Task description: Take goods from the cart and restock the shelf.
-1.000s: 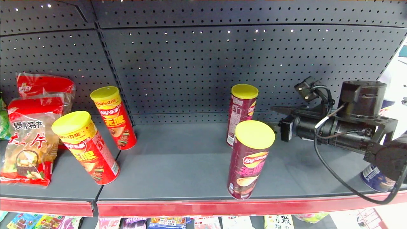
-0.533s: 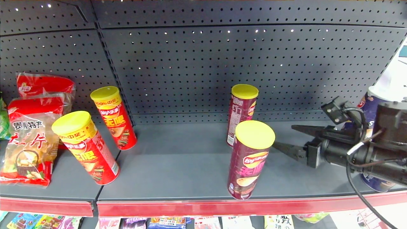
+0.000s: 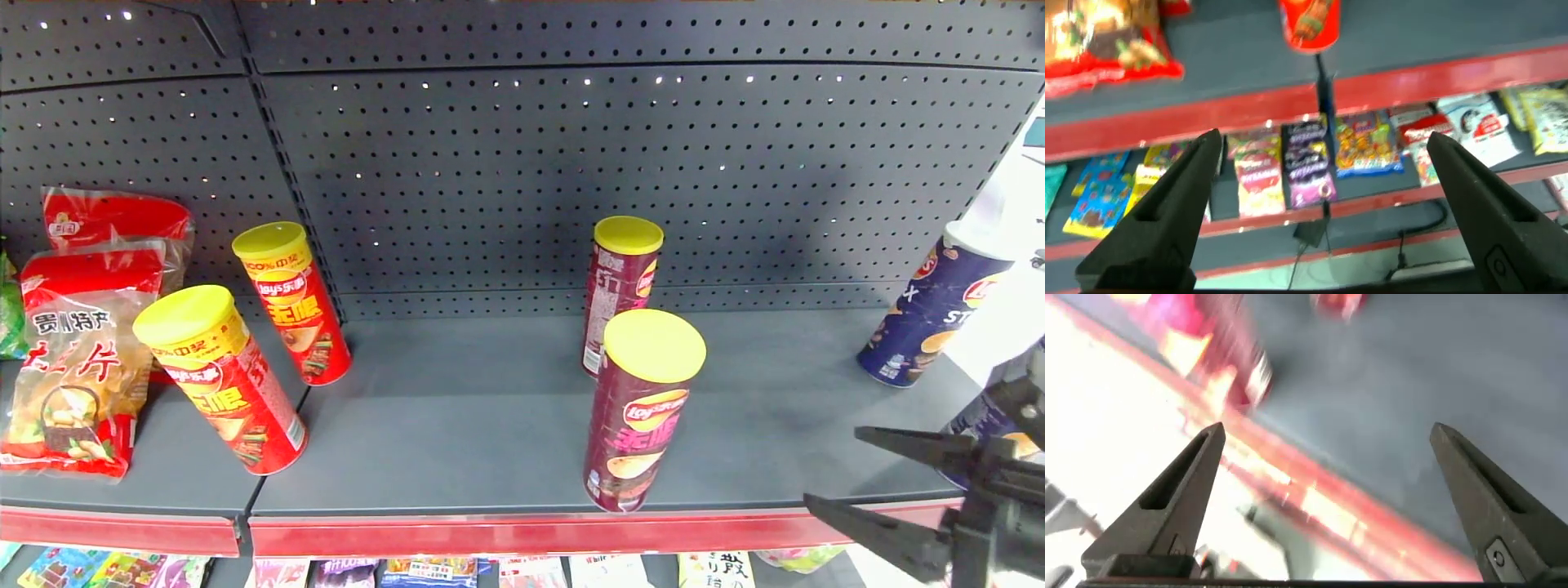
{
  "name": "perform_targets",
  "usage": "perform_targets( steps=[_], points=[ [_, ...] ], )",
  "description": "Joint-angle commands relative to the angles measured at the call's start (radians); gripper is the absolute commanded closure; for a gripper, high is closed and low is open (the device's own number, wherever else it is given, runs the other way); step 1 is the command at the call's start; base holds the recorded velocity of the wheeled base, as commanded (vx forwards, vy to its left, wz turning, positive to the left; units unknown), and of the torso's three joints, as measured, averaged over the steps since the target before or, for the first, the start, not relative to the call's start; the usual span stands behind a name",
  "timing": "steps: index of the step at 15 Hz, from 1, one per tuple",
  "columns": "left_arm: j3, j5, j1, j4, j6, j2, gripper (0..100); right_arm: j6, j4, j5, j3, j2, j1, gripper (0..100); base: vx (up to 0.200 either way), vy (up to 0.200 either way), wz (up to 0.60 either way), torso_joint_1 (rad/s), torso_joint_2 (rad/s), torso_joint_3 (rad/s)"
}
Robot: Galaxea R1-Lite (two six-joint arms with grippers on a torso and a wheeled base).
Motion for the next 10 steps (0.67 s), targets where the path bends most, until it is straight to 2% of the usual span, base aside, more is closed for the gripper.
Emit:
perform_targets(
  steps=[1, 4, 6, 7, 8, 9, 10],
  points=[
    [-0.020, -0.027, -0.003, -0.049, 0.003, 0.093, 0, 0.001, 0.239, -0.001, -0.035, -0.296, -0.001, 0, 0.000, 0.000, 0.00, 0.000, 0.00, 0.000],
    [-0.055, -0.112, -0.003, -0.205, 0.016, 0.284, 0, 0.004, 0.447, -0.075, -0.038, -0.533, -0.021, 0, 0.000, 0.000, 0.00, 0.000, 0.00, 0.000],
    [-0.055, -0.153, -0.003, -0.256, 0.043, 0.359, 0, 0.034, 0.571, -0.146, -0.072, -0.621, -0.066, 0, 0.000, 0.000, 0.00, 0.000, 0.00, 0.000],
    [-0.057, -0.168, -0.003, -0.271, 0.058, 0.396, 0, 0.055, 0.676, -0.164, -0.127, -0.642, -0.101, 0, 0.000, 0.000, 0.00, 0.000, 0.00, 0.000],
    [-0.057, -0.168, -0.003, -0.273, 0.059, 0.399, 0, 0.058, 0.683, -0.164, -0.132, -0.642, -0.104, 0, 0.000, 0.000, 0.00, 0.000, 0.00, 0.000],
    [-0.063, -0.221, -0.004, -0.296, 0.086, 0.465, 0, 0.109, 0.805, -0.182, -0.193, -0.667, -0.201, 0, 0.000, 0.000, 0.00, 0.000, 0.00, 0.000],
    [-0.069, -0.270, -0.010, -0.309, 0.102, 0.504, 0, 0.109, 0.812, -0.208, -0.170, -0.711, -0.264, 0, 0.000, 0.000, 0.00, 0.000, 0.00, 0.000]
  ],
)
